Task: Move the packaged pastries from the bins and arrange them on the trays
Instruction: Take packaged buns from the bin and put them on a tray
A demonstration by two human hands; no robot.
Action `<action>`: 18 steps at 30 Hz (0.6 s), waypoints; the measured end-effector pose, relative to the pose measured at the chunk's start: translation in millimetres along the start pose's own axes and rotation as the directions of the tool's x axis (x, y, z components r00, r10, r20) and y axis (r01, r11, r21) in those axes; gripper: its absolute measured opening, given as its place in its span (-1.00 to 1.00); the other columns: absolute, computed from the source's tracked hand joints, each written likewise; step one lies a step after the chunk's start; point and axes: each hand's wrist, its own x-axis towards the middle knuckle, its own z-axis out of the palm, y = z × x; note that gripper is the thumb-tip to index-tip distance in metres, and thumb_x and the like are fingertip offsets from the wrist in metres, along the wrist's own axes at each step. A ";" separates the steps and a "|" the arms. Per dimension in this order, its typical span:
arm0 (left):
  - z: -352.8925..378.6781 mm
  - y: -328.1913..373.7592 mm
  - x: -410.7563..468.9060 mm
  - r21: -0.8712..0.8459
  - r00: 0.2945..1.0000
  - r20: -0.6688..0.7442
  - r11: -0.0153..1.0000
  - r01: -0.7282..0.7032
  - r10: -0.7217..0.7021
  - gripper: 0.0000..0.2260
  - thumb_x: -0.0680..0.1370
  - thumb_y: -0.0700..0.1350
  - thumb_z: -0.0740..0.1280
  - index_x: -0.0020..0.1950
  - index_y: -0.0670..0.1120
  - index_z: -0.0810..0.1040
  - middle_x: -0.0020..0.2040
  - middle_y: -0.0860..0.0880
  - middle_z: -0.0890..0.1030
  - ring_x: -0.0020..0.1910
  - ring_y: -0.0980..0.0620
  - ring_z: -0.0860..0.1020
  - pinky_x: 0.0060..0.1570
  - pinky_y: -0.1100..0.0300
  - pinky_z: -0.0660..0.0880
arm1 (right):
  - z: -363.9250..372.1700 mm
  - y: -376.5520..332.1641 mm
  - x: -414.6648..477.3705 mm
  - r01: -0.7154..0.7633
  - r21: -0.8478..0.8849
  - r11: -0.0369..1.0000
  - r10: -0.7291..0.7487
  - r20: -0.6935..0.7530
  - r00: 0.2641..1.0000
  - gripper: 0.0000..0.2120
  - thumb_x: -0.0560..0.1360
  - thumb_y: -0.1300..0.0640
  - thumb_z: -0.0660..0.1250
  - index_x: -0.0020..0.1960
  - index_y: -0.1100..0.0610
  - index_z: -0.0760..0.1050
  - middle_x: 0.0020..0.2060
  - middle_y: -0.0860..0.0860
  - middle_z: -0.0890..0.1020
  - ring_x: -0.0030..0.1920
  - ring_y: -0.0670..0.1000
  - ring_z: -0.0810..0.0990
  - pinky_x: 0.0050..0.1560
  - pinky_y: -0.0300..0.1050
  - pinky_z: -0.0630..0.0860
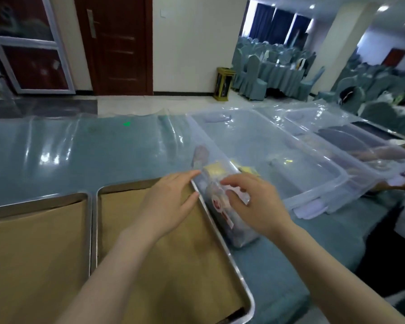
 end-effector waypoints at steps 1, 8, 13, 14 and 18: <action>6.1 4.6 11.7 0.009 1.000 0.007 1.000 -0.009 0.009 -0.60 0.54 -0.05 0.31 0.38 0.03 0.40 0.29 0.05 0.51 0.26 0.03 0.44 0.19 0.32 0.23 | -7.8 12.4 7.9 0.005 -0.012 1.000 -0.005 0.000 1.000 -0.82 0.45 0.17 0.34 0.03 0.02 0.61 -0.08 -0.12 0.62 -0.09 -0.14 0.51 -0.03 -0.28 0.40; 45.8 30.4 75.3 0.020 1.000 -0.007 1.000 0.023 -0.023 -0.61 0.54 -0.04 0.30 0.37 0.12 0.39 0.31 0.16 0.46 0.27 0.15 0.40 0.14 0.37 0.27 | -48.8 128.1 63.1 0.004 -0.055 0.998 0.000 0.073 0.997 -0.79 0.48 0.25 0.36 0.04 0.01 0.62 -0.11 -0.21 0.59 -0.12 -0.21 0.49 -0.01 -0.35 0.39; 79.1 55.2 121.9 0.059 0.995 -0.008 0.993 0.098 -0.098 -0.59 0.56 0.07 0.24 0.41 0.19 0.31 0.35 0.22 0.38 0.29 0.27 0.29 0.15 0.40 0.18 | -58.7 212.8 118.7 0.030 -0.124 0.992 0.019 0.376 0.926 -0.77 0.51 0.20 0.31 0.10 -0.06 0.57 -0.08 -0.20 0.59 -0.06 -0.13 0.56 -0.03 -0.19 0.45; 86.4 58.6 131.9 0.060 0.993 0.001 0.991 0.122 -0.122 -0.58 0.56 0.08 0.24 0.42 0.19 0.29 0.37 0.21 0.37 0.30 0.25 0.29 0.16 0.37 0.20 | -55.5 226.7 129.0 0.051 -0.149 0.988 0.022 0.451 0.892 -0.76 0.52 0.17 0.31 0.12 -0.08 0.55 -0.06 -0.21 0.59 -0.05 -0.13 0.55 -0.05 -0.21 0.42; 120.3 69.3 158.4 0.113 0.962 0.060 0.959 0.259 -0.267 -0.47 0.55 0.12 0.24 0.48 0.20 0.14 0.45 0.14 0.30 0.43 0.05 0.24 0.34 0.19 0.17 | -27.8 265.7 158.3 0.198 -0.225 0.954 0.048 0.767 0.640 -0.63 0.51 0.09 0.33 0.31 -0.05 0.42 0.14 -0.09 0.57 0.08 -0.02 0.54 0.04 -0.17 0.44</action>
